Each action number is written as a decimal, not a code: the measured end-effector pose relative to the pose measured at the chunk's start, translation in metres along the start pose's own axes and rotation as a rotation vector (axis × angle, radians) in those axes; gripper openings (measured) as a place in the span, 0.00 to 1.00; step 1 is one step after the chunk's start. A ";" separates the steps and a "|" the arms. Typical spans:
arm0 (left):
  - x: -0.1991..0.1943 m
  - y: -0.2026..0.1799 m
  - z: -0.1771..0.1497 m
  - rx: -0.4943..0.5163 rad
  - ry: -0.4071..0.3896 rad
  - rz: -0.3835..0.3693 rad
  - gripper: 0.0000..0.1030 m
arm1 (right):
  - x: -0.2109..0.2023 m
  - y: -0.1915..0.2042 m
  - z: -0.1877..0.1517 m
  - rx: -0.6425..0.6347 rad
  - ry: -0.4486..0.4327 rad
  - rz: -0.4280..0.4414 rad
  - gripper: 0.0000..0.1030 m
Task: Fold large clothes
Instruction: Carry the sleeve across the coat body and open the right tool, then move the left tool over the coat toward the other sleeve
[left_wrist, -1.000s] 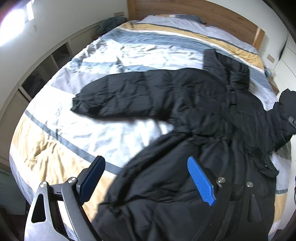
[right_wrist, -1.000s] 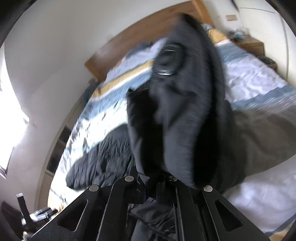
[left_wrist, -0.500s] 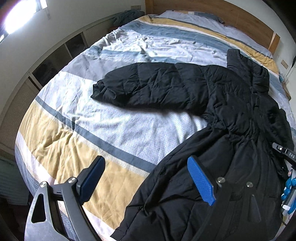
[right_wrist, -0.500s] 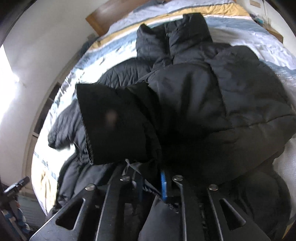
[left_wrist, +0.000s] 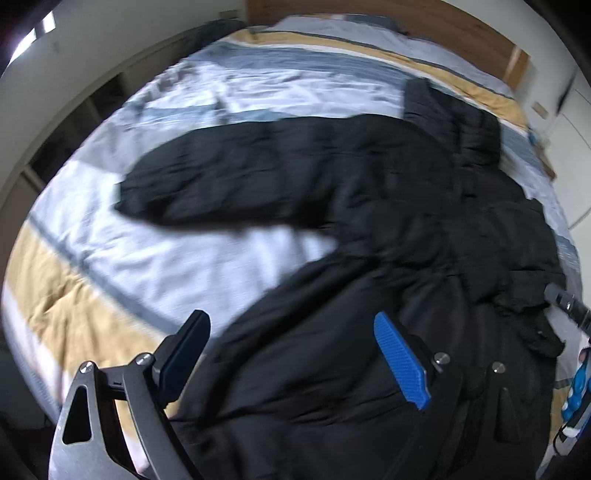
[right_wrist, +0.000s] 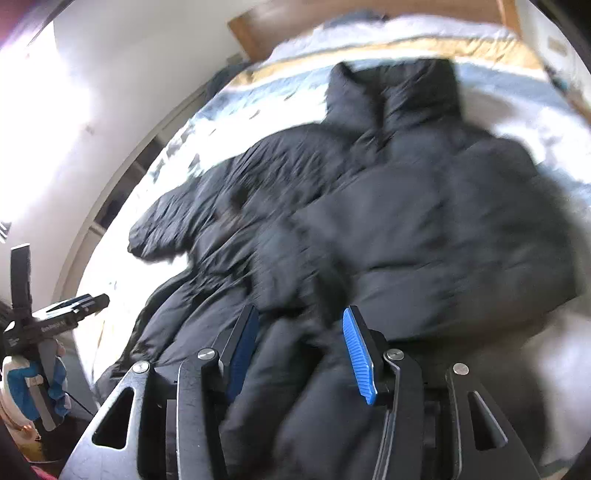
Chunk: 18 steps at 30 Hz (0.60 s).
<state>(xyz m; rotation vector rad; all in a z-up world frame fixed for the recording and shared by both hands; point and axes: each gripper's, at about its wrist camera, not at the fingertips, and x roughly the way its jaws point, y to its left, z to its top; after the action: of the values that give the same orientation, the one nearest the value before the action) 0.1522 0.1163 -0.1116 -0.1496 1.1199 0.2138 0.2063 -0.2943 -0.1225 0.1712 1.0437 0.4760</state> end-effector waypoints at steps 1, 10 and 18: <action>0.005 -0.017 0.004 0.016 -0.002 -0.018 0.88 | -0.005 -0.012 0.005 -0.002 -0.015 -0.033 0.46; 0.052 -0.179 0.044 0.140 -0.034 -0.167 0.88 | 0.005 -0.097 0.035 -0.037 -0.016 -0.208 0.47; 0.112 -0.274 0.060 0.178 -0.036 -0.143 0.88 | 0.039 -0.118 0.041 -0.072 0.032 -0.163 0.49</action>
<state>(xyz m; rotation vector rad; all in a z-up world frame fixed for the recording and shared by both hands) 0.3187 -0.1247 -0.1837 -0.0664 1.0818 -0.0109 0.2924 -0.3780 -0.1750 0.0138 1.0608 0.3688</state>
